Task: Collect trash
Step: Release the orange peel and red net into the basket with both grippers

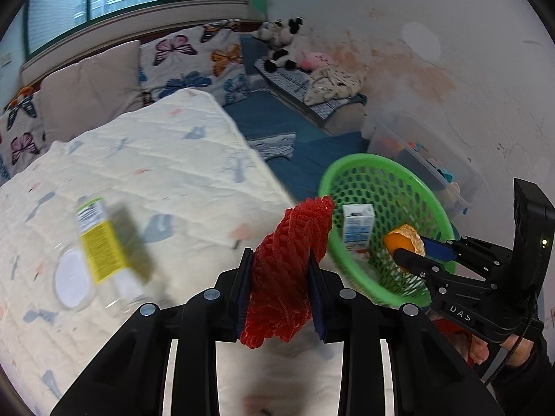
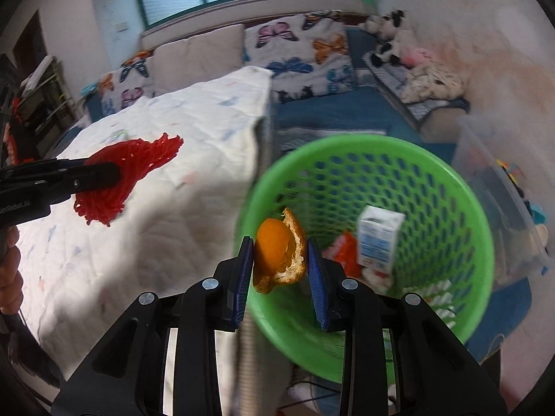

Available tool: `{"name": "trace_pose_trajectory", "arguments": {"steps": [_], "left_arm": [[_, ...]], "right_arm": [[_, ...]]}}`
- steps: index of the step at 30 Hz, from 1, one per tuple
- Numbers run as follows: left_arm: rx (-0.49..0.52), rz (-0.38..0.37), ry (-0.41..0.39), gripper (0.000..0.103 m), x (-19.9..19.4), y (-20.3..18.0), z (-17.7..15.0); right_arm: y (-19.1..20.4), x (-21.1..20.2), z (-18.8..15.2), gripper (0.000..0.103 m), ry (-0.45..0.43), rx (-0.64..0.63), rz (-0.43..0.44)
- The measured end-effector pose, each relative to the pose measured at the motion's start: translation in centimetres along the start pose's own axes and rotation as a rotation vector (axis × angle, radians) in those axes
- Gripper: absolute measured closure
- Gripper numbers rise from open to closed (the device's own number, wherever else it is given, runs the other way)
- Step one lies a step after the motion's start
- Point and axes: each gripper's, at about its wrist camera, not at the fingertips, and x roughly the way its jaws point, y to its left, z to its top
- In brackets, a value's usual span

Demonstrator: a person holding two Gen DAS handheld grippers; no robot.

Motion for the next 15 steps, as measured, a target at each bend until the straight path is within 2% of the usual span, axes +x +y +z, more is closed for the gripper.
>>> {"name": "trace_pose_trajectory", "arguments": {"steps": [9, 13, 15], "left_arm": [[0.036, -0.054, 0.04, 0.074, 2.9, -4.0, 1.4], [0.037, -0.083, 0.053, 0.074, 4.0, -5.1, 1.8], [0.033, -0.096, 0.061, 0.073, 4.5, -5.6, 2.0]], "right_arm": [[-4.3, -0.1, -1.1, 0.067, 0.012, 0.079, -0.052], [-5.4, -0.1, -1.6, 0.053, 0.012, 0.105, -0.064], [-5.8, -0.3, -1.8, 0.051, 0.007, 0.112, -0.073]]}}
